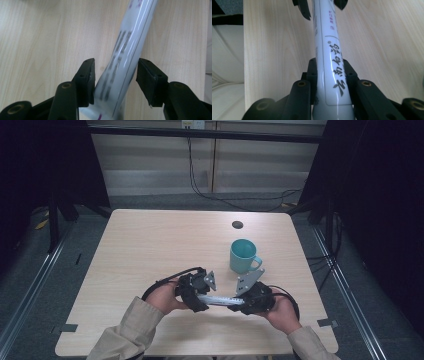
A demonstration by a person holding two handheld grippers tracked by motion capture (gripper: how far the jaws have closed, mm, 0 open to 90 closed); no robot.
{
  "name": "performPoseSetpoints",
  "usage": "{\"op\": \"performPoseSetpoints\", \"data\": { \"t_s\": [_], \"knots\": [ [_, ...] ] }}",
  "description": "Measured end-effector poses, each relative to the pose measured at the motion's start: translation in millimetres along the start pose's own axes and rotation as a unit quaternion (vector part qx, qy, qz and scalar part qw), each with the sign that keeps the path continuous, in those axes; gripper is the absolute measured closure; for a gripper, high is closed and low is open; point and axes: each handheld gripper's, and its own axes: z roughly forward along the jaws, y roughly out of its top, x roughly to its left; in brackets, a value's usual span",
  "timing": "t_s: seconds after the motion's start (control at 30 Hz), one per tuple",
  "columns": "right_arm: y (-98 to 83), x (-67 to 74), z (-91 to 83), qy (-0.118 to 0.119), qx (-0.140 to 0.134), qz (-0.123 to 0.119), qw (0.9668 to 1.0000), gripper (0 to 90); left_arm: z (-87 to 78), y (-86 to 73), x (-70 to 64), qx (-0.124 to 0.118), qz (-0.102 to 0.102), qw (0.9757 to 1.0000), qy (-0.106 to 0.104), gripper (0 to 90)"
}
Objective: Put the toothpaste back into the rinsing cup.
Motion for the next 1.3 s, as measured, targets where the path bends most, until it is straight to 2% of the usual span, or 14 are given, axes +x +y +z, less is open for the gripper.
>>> {"op": "performPoseSetpoints", "data": {
  "t_s": [0.07, 0.33, 0.37, 0.5, 0.6, 0.63, 0.8, 0.83, 0.87, 0.97, 1.07, 1.27, 1.3],
  "knots": [
    [-0.5, 0.7, -1.9, -0.002, -0.001, -0.005, 1.0000, 74.3, -2.4, -1.5, 1.3, 0.000, -0.001, 1.0000, 0.002, 51.3],
    [-5.7, 0.2, -3.1, -0.002, -0.010, -0.001, 1.0000, 74.1, -1.4, 3.2, -0.7, 0.004, 0.015, 0.9999, 0.007, 57.6],
    [-6.9, 0.4, -3.6, -0.002, -0.010, -0.001, 1.0000, 73.8, -0.5, 5.6, -3.9, 0.009, 0.035, 0.9994, 0.001, 61.2],
    [-8.2, 2.1, -4.2, -0.007, -0.002, -0.010, 0.9999, 71.8, -0.2, 8.3, -6.6, 0.012, 0.044, 0.9990, 0.001, 69.0],
    [-10.5, 0.9, -5.4, -0.008, -0.005, -0.004, 1.0000, 70.2, -2.0, 10.5, -7.9, 0.006, 0.050, 0.9988, 0.000, 72.0],
    [-12.1, -0.3, -5.8, -0.010, -0.007, -0.004, 0.9999, 68.0, -2.4, 13.1, -9.0, 0.010, 0.056, 0.9984, 0.003, 73.9],
    [-12.8, -2.0, -6.1, -0.018, -0.004, -0.007, 0.9998, 62.7, -3.5, 16.9, -11.6, 0.011, 0.062, 0.9979, 0.011, 76.0],
    [-11.8, -2.2, -6.8, -0.023, -0.008, -0.002, 0.9997, 52.9, -3.8, 17.7, -11.6, 0.011, 0.062, 0.9980, 0.009, 76.5],
    [-11.8, -2.2, -6.8, -0.023, -0.008, -0.002, 0.9997, 52.9, -4.2, 18.7, -11.8, 0.011, 0.063, 0.9979, 0.010, 76.5],
    [-6.5, -2.2, -7.7, -0.040, -0.014, -0.012, 0.9990, 44.7, -4.3, 22.0, -13.0, 0.010, 0.066, 0.9977, 0.011, 76.7],
    [2.8, 0.2, -9.7, -0.045, -0.007, -0.028, 0.9986, 44.9, -4.2, 24.9, -12.4, 0.018, 0.069, 0.9974, 0.014, 76.7],
    [7.8, -2.2, -12.4, -0.032, 0.000, -0.027, 0.9991, 51.4, -2.3, 27.4, -11.8, 0.024, 0.072, 0.9970, 0.013, 76.7],
    [8.3, -4.2, -12.2, -0.024, 0.003, -0.024, 0.9994, 55.7, -1.6, 27.7, -12.1, 0.024, 0.070, 0.9972, 0.013, 76.7]
  ]
}}
